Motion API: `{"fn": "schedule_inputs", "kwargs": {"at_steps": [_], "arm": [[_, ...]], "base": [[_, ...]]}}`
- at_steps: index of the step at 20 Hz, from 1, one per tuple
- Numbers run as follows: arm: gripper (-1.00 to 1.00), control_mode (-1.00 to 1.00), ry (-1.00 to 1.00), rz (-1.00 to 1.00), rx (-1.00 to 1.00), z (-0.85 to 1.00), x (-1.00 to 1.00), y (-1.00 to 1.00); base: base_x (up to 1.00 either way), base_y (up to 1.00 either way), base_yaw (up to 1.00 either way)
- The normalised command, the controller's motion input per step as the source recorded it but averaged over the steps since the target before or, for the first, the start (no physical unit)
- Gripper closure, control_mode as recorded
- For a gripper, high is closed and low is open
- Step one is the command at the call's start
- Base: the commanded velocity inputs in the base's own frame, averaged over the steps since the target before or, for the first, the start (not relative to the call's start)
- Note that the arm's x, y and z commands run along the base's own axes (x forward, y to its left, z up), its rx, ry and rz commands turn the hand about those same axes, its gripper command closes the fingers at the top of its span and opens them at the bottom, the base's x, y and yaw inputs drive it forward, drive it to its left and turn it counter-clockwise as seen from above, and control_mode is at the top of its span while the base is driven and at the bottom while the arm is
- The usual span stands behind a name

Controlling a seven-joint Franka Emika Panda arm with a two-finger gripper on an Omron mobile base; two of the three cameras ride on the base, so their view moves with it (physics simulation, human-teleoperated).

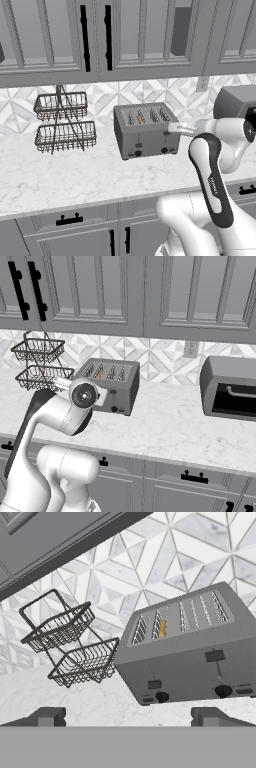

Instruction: Start the toaster. Once the lever pops up, take the bread to the plate on the dining counter.

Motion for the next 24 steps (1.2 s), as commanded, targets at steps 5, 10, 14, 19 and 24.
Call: {"fn": "schedule_inputs", "kwargs": {"at_steps": [5,10,14,19,24], "arm": [[-1.0,-1.0,0.0,0.0,0.0,0.0,0.0,0.0],[-1.0,-1.0,0.0,0.0,0.0,0.0,0.0,0.0],[-1.0,-1.0,0.0,0.0,0.0,0.0,0.0,0.0],[-1.0,-1.0,0.0,0.0,0.0,0.0,0.0,0.0],[-1.0,-1.0,0.0,0.0,0.0,0.0,0.0,0.0]], "base": [[0.0,0.0,0.0],[0.0,0.0,0.0],[0.0,0.0,0.0],[0.0,0.0,0.0],[0.0,0.0,0.0]]}}
